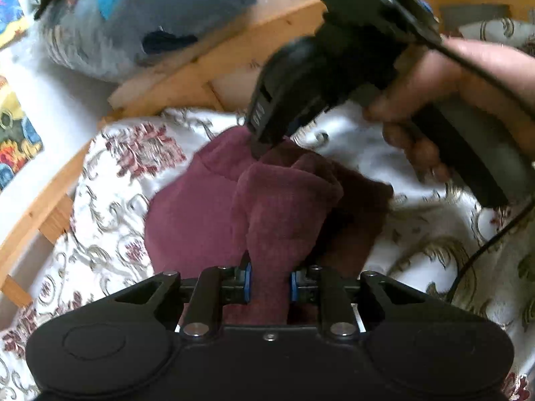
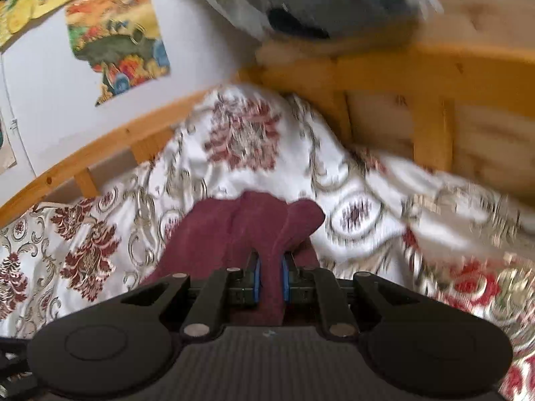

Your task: Fold small clothes

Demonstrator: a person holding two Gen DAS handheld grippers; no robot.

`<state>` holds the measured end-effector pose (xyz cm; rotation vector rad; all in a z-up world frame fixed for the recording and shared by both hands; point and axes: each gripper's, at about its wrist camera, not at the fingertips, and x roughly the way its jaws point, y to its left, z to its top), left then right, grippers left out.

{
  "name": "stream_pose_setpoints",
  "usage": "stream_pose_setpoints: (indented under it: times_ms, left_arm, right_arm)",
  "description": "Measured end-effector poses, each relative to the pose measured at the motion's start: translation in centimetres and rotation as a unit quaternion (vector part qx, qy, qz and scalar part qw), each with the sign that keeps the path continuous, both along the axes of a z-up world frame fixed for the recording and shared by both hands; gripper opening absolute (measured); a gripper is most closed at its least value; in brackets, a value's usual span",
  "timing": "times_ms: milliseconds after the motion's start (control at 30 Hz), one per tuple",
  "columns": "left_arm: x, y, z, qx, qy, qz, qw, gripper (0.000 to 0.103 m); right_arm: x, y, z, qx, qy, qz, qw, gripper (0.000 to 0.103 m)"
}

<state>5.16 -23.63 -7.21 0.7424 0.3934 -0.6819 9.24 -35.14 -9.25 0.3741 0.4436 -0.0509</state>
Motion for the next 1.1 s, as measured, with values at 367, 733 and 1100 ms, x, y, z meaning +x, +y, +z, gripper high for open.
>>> stream_pose_setpoints:
  times_ms: [367,733,1100]
  left_arm:
    - [1.6,5.0,1.9,-0.166,0.158,0.011,0.9732,0.096]
    - [5.5,12.1,0.1,-0.34,0.256,0.227,0.8759,0.102]
    - [6.4,12.2,-3.0,-0.326,0.312,0.288,0.8447,0.102]
  right_arm:
    - [-1.0,-0.8,-0.2,-0.018,0.004,-0.02,1.0,0.052]
    - [-2.7,0.0,-1.3,0.01,0.013,-0.039,0.999,0.079]
    - [-1.7,2.1,-2.4,-0.035,0.018,-0.015,0.999,0.103]
